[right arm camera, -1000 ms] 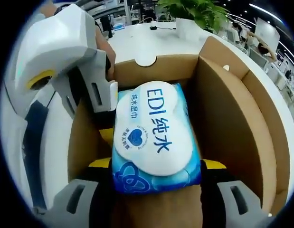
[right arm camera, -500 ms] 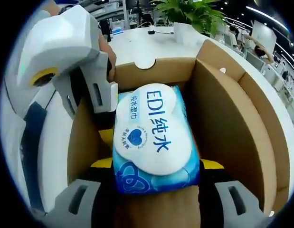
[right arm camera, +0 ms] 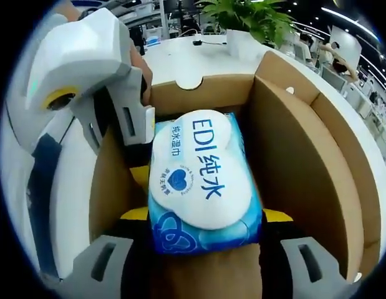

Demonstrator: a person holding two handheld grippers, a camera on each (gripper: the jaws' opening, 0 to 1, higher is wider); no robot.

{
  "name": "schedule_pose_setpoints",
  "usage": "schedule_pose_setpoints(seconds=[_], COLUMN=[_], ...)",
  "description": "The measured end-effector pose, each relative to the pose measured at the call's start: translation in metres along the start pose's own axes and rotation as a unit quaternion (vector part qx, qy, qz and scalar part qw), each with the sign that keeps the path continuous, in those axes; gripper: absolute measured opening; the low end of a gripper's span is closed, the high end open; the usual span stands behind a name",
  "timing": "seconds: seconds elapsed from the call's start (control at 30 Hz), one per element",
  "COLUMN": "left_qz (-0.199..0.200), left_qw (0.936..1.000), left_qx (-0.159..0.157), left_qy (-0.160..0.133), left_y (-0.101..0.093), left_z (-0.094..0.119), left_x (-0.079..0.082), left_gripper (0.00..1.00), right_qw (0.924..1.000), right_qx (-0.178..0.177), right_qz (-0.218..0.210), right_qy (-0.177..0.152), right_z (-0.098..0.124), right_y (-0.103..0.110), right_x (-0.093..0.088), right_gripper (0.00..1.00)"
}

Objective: Operate the shoe box by opening the lid, removing the specified soft item, and placing it in the target area until the item is outside and the box remains undamaged.

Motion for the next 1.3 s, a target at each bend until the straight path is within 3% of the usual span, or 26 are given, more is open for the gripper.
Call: schedule_pose_setpoints(seconds=[0.9, 1.3], left_qz=[0.000, -0.003], left_qw=[1.0000, 1.0000], left_qx=[0.000, 0.000], left_qy=[0.000, -0.001], left_y=[0.000, 0.000], left_z=[0.000, 0.000], left_x=[-0.001, -0.001], left_gripper=[0.01, 0.01], right_qw=[0.9998, 0.9997], right_qx=[-0.004, 0.000], right_qz=[-0.005, -0.004], right_qy=[0.021, 0.024], right_z=[0.025, 0.028], right_y=[-0.007, -0.008], right_x=[-0.029, -0.033], right_gripper=[0.67, 0.67])
Point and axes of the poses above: the point that each gripper's makers call its tool centre point, and the gripper's own axes: z roughly backward along the fingers, y roughly to its left, x roughly out of its top, the point moved 3 cm from there along z, roughly backward along the fingers, and after that the axes turned 8 degrees about -y, right-handed, at the moved point
